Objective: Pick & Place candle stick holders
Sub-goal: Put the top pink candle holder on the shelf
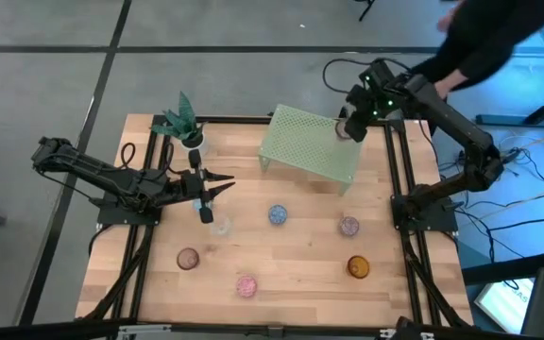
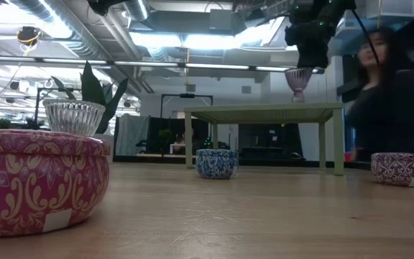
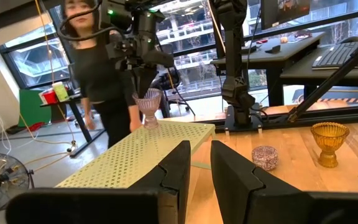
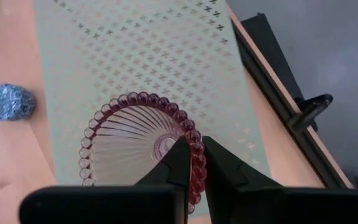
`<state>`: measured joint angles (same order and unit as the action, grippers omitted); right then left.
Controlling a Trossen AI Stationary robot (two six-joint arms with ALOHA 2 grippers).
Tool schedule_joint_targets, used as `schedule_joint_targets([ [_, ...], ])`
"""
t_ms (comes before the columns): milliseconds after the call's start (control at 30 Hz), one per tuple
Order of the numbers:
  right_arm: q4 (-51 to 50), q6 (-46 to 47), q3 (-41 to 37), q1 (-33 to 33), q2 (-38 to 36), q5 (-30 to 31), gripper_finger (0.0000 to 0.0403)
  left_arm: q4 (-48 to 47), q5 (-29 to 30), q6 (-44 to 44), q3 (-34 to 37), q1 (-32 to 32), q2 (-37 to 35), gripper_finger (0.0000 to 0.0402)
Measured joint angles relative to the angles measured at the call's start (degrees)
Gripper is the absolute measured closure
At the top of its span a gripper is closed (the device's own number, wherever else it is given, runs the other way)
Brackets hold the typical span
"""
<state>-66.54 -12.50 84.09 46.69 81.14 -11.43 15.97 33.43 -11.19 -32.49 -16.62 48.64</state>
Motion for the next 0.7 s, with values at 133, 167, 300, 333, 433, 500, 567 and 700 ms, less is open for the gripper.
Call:
schedule_joint_targets([
  [133,-0.28,-0.3,-1.14,3.23,0.0,-2.22,0.0376,0.0,0.0,0.08,0.0,0.02,0.0,0.0343],
  [167,-0.43,-0.68,-1.29,4.06,0.0,-3.3,0.0375,0.0,0.0,0.08,-0.02,0.0,0.0,0.0343],
  [300,-0.52,-1.64,-2.09,6.86,-0.07,-4.74,0.0374,0.0,0.0,0.09,-0.01,0.01,0.0,0.0343],
  [333,-0.52,-1.64,-2.15,7.44,-0.07,-4.74,0.0375,0.0,0.0,0.08,-0.01,0.01,0.0,0.0343],
  [433,-0.3,-1.69,-2.15,8.8,-0.11,-4.72,0.0376,0.0,0.0,0.06,0.0,0.02,0.0,0.0343],
  [500,-0.31,-1.68,-2.15,9.64,-0.11,-4.81,0.0375,0.02,0.0,0.08,0.0,0.02,0.0,0.0343],
  [567,-0.33,-1.65,-2.13,10.22,0.01,-5.64,0.0373,0.0,0.0,0.06,-0.02,0.02,0.0,0.0343],
  [700,-0.45,-2.78,-2.13,10.97,0.74,-9.9,0.0375,0.0,-0.01,0.06,-0.01,0.01,0.0,0.0343],
])
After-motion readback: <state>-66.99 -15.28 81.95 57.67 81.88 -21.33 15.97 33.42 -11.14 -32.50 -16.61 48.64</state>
